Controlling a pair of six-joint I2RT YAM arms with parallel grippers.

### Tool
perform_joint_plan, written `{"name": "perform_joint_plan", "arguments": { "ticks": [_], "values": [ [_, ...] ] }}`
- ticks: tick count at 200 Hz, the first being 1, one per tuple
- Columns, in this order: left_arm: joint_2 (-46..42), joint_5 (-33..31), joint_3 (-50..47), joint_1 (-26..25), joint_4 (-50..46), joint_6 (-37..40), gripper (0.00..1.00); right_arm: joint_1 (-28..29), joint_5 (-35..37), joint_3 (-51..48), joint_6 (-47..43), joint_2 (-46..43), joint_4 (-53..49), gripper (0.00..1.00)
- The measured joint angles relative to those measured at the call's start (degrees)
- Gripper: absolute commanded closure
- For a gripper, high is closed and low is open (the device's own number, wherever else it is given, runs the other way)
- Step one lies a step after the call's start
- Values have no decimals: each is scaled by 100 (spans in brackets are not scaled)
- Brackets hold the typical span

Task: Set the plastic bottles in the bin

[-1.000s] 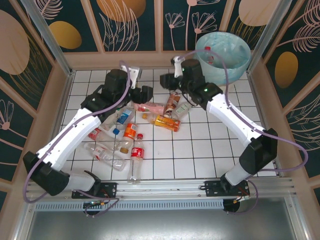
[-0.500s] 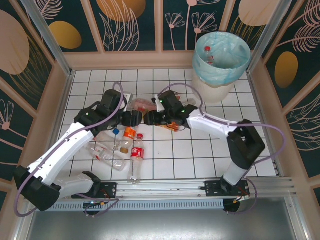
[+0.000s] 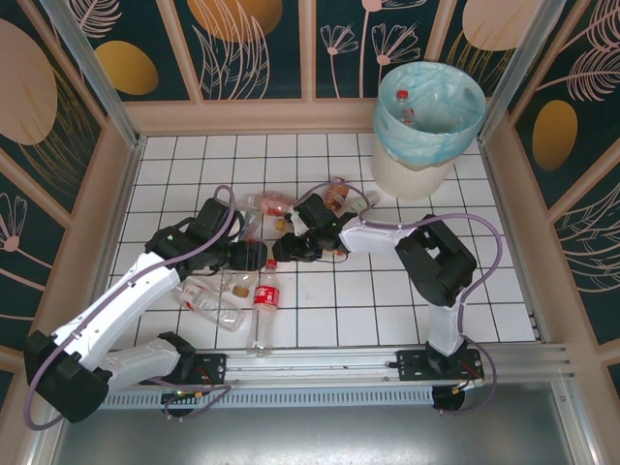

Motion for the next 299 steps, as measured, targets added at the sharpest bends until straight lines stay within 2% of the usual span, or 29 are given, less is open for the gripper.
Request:
{"name": "perform_joint_plan", "arguments": {
  "ticks": [138,299],
  "values": [
    [-7,-63,-321,0,-57,-24,24,136,-586,114,103,284,160,44],
    [20,-107,-321,0,-57,-61,23,168,-1080,470,122,741,216,44]
  ]
}}
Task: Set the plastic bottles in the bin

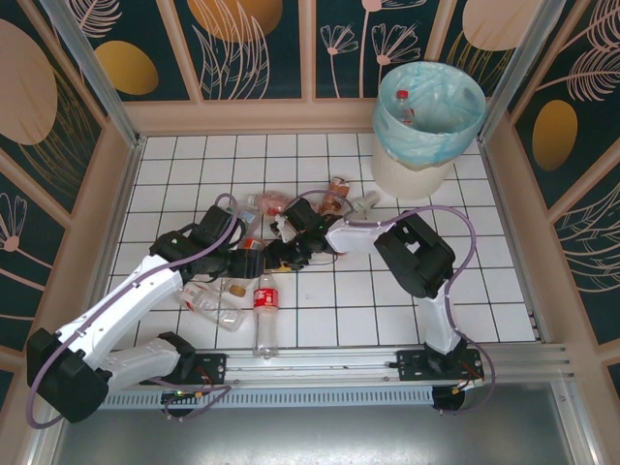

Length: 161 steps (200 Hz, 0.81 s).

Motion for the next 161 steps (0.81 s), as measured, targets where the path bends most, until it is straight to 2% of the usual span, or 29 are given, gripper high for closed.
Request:
{"name": "perform_joint_plan", "arguments": {
  "ticks": [45,102,161],
  "values": [
    [92,-55,0,0,0,4,23,0,-70,15,4,63,0,48],
    [173,-107,7,0,0,48,23,-13,-90,13,111,79,17,68],
    [221,-127,358,0,-42,70,23,-114,101,-188,105,-219,-50,79]
  ]
}}
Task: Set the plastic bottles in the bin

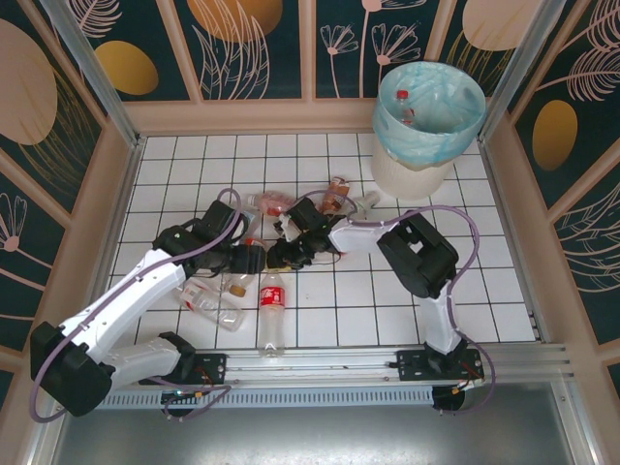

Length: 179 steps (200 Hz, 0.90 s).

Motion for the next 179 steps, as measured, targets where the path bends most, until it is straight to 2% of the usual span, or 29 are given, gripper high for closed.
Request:
{"name": "perform_joint_plan", "arguments": {
  "ticks": [77,108,137,179],
  "values": [
    [2,44,850,0,258,247,25,-33,769,-411,-319,-1622,-439,87],
    [-39,37,1084,0,688,361,27,-127,1014,-345,-608,-2138,-815,88],
    [-151,9,1209,0,1261,498,27,-459,1150,-72,-898,-2483,-1268,90],
    [-81,-111,1567,0,2343,778,26,-1209,1368,833,-1523,-2863,-1947,90]
  ]
}}
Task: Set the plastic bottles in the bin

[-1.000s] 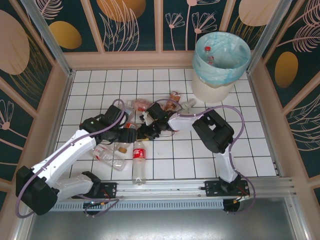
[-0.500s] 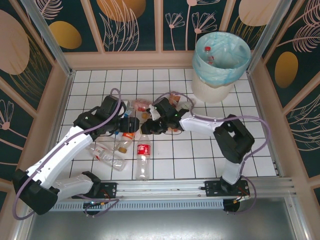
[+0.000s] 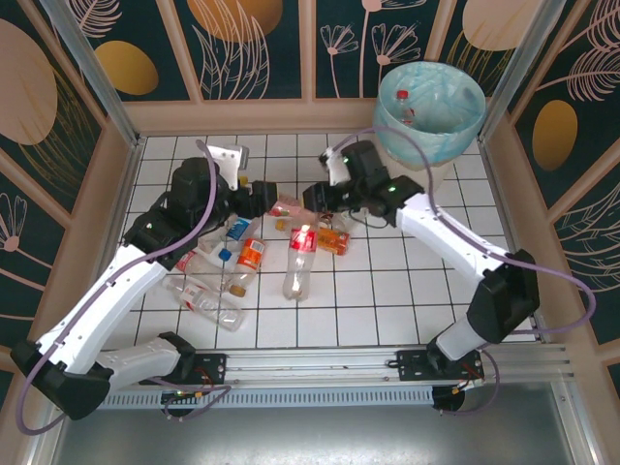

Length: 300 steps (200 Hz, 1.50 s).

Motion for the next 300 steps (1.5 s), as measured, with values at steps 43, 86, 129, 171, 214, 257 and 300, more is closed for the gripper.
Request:
{"name": "perform_joint_plan", "arguments": {
  "ticks": [43,86,129,171,214,257,300],
  "values": [
    [778,-31,623,0,1025,105,26,-826,184,1154,-662,-278,-463,91],
    [2006,223,1762,0,1469,105,27,-1493,592,1784,-1167,-599,-374,90],
    [3069,776,2997,0,1683,28,30,-1904,979,2210,-1381,-767,146,91],
    [3871,1355,3873,0,2122,-188,31,-2214,1700,2463,-1679,-957,894,90],
    [4854,1753,4675,0,2470,-382,32,-2522,2404,2463,-2037,-1062,1493,91],
    [5949,2013,6109,-24,2463,-592,33,-3220,2697,2721,-2079,-654,1554,91],
    [6022,2199,6151,-118,2463,-656,33,-3604,2680,2892,-2037,-144,1453,91]
  ]
}}
